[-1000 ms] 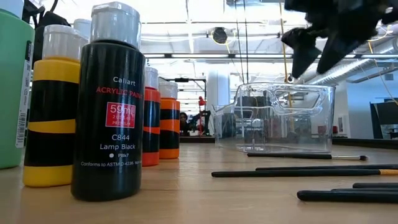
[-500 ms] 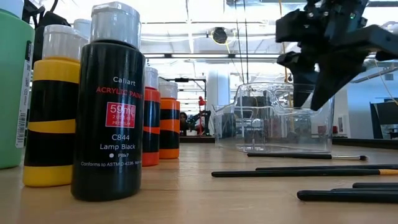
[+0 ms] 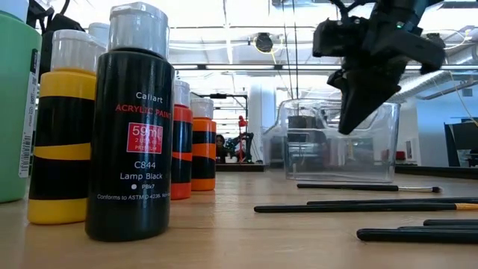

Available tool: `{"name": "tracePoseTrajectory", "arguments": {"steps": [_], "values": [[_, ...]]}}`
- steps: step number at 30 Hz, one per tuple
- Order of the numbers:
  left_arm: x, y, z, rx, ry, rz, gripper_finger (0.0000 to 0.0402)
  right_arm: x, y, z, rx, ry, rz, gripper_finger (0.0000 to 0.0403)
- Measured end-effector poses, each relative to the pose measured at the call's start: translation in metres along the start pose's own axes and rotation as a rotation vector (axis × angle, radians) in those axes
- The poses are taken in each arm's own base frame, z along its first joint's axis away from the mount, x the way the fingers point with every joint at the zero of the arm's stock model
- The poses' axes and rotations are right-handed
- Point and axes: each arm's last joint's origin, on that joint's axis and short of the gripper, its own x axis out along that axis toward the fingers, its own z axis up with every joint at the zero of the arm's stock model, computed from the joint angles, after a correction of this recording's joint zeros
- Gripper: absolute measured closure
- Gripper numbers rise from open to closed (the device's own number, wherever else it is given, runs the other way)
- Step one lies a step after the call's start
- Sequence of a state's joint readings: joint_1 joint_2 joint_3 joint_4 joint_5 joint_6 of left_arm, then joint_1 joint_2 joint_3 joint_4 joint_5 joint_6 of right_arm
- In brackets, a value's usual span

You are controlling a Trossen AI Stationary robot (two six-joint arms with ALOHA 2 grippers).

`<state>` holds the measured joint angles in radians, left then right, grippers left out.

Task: Pick & Place Paint Supplies
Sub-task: Adjust the transparent bin

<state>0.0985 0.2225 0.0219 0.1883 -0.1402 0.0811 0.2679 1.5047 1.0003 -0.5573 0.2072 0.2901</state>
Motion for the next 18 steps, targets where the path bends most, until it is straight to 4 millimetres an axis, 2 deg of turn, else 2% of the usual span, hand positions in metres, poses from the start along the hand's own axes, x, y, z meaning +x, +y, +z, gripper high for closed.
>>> {"name": "tracePoseTrajectory", "arguments": {"steps": [5, 18], "values": [[0.0, 0.0, 0.0, 0.0, 0.0, 0.0, 0.0396, 0.0013, -0.0053, 0.0039, 0.06, -0.018, 0.012, 0.0393], [0.0, 0.0, 0.0, 0.0, 0.0, 0.0, 0.0396, 0.0089, -0.0095, -0.0044, 0.002, 0.003, 0.061, 0.0395]]}}
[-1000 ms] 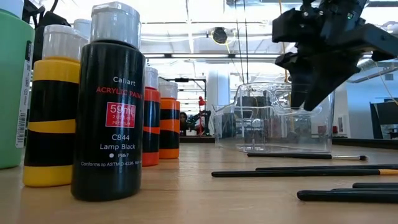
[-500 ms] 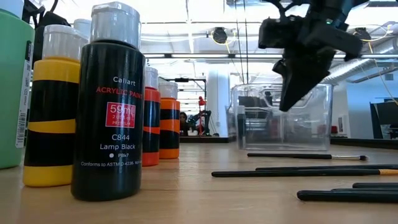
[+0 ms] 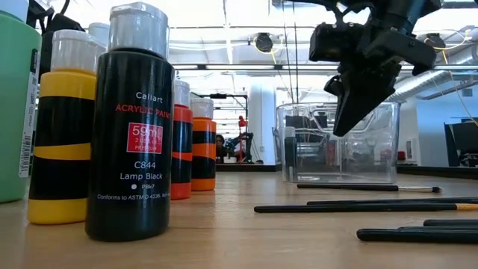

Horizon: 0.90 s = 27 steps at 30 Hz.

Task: Pick & Place Paint Supplies
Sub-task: Adjust the transparent bin, then put the orange paint bottle into the transparent bin

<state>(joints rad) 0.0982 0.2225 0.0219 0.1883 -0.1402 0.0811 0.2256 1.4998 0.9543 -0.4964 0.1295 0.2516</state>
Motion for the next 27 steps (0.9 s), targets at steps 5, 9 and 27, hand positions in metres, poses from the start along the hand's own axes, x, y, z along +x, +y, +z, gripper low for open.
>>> {"name": "tracePoseTrajectory", "arguments": {"steps": [5, 9, 27], "values": [[0.0, 0.0, 0.0, 0.0, 0.0, 0.0, 0.0396, -0.001, 0.0, -0.001, -0.01, 0.011, 0.013, 0.0395], [0.0, 0.0, 0.0, 0.0, 0.0, 0.001, 0.0396, -0.001, 0.0, -0.001, -0.012, 0.013, 0.018, 0.0394], [0.0, 0.0, 0.0, 0.0, 0.0, 0.0, 0.0396, -0.007, 0.004, 0.017, -0.115, -0.132, 0.049, 0.0267]]}}
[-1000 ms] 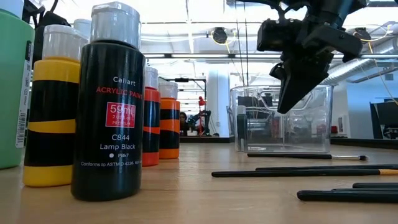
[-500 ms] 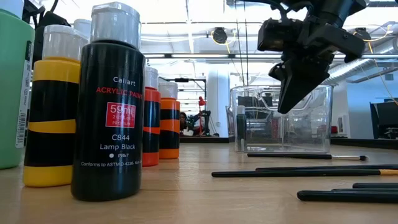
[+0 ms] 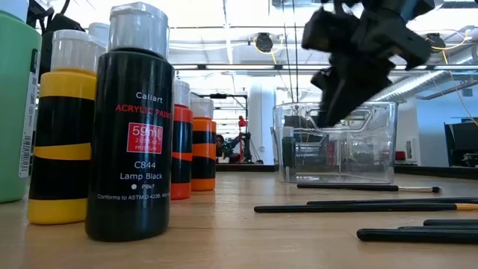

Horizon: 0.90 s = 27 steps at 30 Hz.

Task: Pick & Place Paint Supplies
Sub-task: Put the orange paint bottle into the transparent bin

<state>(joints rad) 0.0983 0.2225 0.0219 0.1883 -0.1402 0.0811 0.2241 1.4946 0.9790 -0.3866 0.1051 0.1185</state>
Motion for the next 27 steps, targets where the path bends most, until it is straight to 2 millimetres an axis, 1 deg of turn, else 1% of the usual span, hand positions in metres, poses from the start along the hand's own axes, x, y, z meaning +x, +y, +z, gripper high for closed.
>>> {"name": "tracePoseTrajectory", "arguments": {"steps": [3, 5, 10, 13, 15, 17, 20, 23, 24, 27], "values": [[0.0, 0.0, 0.0, 0.0, 0.0, 0.0, 0.0396, -0.005, 0.0, 0.01, -0.019, -0.028, 0.0, 0.0242], [0.0, 0.0, 0.0, 0.0, 0.0, 0.0, 0.0396, -0.009, 0.001, 0.019, -0.056, -0.083, -0.016, 0.0232], [0.0, 0.0, 0.0, -0.003, 0.0, 0.0, 0.0396, -0.018, 0.003, 0.05, -0.163, -0.387, -0.045, 0.0219], [0.0, 0.0, 0.0, -0.005, 0.0, 0.0, 0.0396, -0.021, 0.004, 0.061, -0.175, -0.512, -0.024, 0.0218], [0.0, 0.0, 0.0, -0.007, -0.001, 0.0, 0.0396, -0.015, 0.003, 0.065, -0.187, -0.537, 0.0, 0.0218], [0.0, 0.0, 0.0, -0.008, 0.0, 0.0, 0.0396, -0.005, 0.003, 0.065, -0.199, -0.522, 0.026, 0.0218], [0.0, 0.0, 0.0, -0.008, -0.001, 0.0, 0.0396, 0.016, 0.007, 0.081, -0.195, -0.515, 0.1, 0.0218], [0.0, 0.0, 0.0, -0.008, -0.002, 0.0, 0.0396, 0.037, 0.014, 0.093, -0.248, -0.471, 0.145, 0.0218], [0.0, 0.0, 0.0, -0.008, -0.002, 0.0, 0.0396, 0.042, 0.016, 0.097, -0.268, -0.471, 0.148, 0.0218], [0.0, 0.0, 0.0, -0.011, 0.005, -0.001, 0.0396, 0.051, 0.018, 0.1, -0.304, -0.455, 0.15, 0.0218]]}}
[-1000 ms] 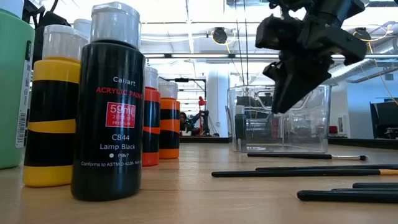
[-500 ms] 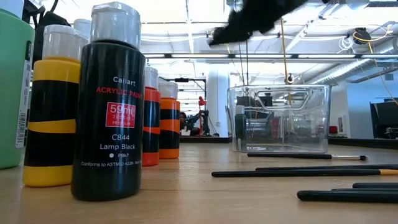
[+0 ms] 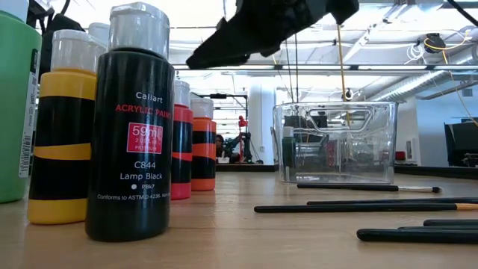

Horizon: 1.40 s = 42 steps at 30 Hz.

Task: Pick & Place Paint Supplies
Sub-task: Put the orange paint bottle into the transparent bin

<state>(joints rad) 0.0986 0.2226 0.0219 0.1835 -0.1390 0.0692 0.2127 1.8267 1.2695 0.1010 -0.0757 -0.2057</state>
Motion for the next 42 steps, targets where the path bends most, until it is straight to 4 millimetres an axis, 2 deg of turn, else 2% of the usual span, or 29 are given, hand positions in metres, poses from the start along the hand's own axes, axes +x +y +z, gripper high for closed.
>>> {"name": "tracePoseTrajectory", "arguments": {"steps": [10, 17, 24, 29, 33, 42], "values": [[0.0, 0.0, 0.001, -0.039, -0.005, -0.007, 0.0396, 0.002, -0.012, -0.012, 0.03, -0.013, -0.031, 0.0217], [0.0, 0.0, 0.001, -0.03, -0.011, -0.007, 0.0396, 0.002, -0.018, -0.036, 0.073, -0.061, -0.067, 0.0217], [0.0, 0.0, 0.001, -0.031, -0.01, -0.006, 0.0396, 0.007, -0.02, -0.048, 0.1, -0.047, -0.068, 0.0217], [0.0, 0.0, 0.001, -0.03, -0.008, -0.007, 0.0396, 0.009, -0.019, -0.049, 0.095, -0.061, -0.016, 0.0217], [0.0, 0.0, 0.001, -0.03, -0.008, -0.007, 0.0396, 0.017, -0.018, -0.057, 0.093, -0.053, -0.017, 0.0217], [0.0, 0.0, 0.001, -0.03, -0.007, -0.007, 0.0396, 0.019, -0.02, -0.058, 0.091, -0.064, -0.018, 0.0218]]}}
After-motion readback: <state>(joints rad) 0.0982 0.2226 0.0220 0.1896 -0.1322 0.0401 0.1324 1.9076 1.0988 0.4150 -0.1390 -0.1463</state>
